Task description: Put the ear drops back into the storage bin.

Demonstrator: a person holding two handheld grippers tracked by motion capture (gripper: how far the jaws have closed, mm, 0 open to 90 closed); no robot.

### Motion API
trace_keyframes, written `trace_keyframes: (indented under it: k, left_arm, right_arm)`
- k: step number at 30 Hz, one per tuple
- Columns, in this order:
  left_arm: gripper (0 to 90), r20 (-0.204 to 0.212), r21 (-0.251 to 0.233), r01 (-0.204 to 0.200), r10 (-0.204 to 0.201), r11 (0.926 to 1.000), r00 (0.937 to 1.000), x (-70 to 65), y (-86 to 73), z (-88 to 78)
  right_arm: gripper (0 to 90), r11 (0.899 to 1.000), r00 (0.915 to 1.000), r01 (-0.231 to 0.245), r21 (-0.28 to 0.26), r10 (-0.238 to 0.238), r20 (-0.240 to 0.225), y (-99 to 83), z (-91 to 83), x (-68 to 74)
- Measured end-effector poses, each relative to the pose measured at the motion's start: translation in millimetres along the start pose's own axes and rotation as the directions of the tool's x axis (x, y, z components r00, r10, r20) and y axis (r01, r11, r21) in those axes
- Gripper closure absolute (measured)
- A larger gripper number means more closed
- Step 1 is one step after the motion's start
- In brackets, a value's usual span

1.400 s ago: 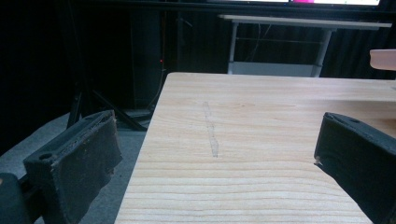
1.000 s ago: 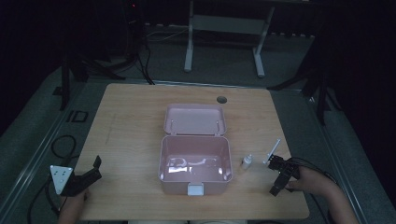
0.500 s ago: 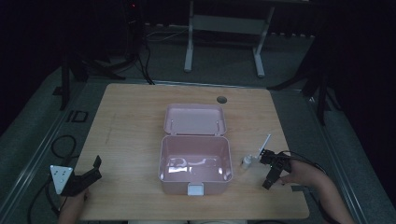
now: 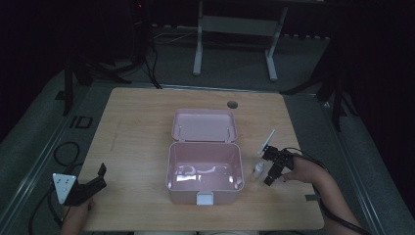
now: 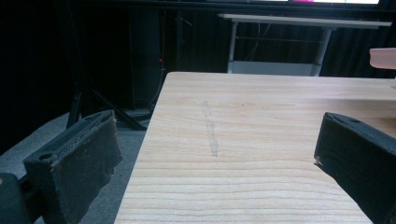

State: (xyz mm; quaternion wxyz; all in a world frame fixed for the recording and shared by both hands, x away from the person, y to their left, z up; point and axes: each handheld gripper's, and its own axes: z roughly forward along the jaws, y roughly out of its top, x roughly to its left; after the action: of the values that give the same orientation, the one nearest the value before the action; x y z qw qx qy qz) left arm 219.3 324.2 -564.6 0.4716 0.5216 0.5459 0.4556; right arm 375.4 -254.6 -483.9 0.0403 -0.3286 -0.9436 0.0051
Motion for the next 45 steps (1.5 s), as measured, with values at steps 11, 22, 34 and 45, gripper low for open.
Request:
trace_keyframes:
  k: [11, 22, 34, 45]
  left_arm:
    - [0.4, 0.003, 0.001, -0.002, 0.002, 1.0000, 1.0000, 0.2, 0.0, 0.0]
    - [0.4, 0.005, 0.000, -0.001, 0.001, 1.0000, 1.0000, 0.3, 0.0, -0.1]
    - [0.4, 0.004, 0.001, -0.002, 0.002, 1.0000, 1.0000, 0.1, 0.0, 0.0]
    - [0.4, 0.004, 0.001, -0.001, 0.001, 1.0000, 1.0000, 0.1, 0.0, 0.1]
  right_arm:
    - [29.9, 1.000, 0.9998, 0.019, -0.001, -0.019, 0.010, 26.7, 5.6, 0.9]
    - [47.6, 0.998, 0.9988, 0.049, 0.035, -0.049, -0.005, 44.6, 15.4, 0.0]
    - [59.4, 0.990, 0.9915, 0.128, 0.060, -0.129, 0.020, 47.9, 18.7, 3.0]
    - [59.5, 0.963, 0.9629, 0.263, 0.053, -0.266, 0.046, 33.8, 1.5, 8.4]
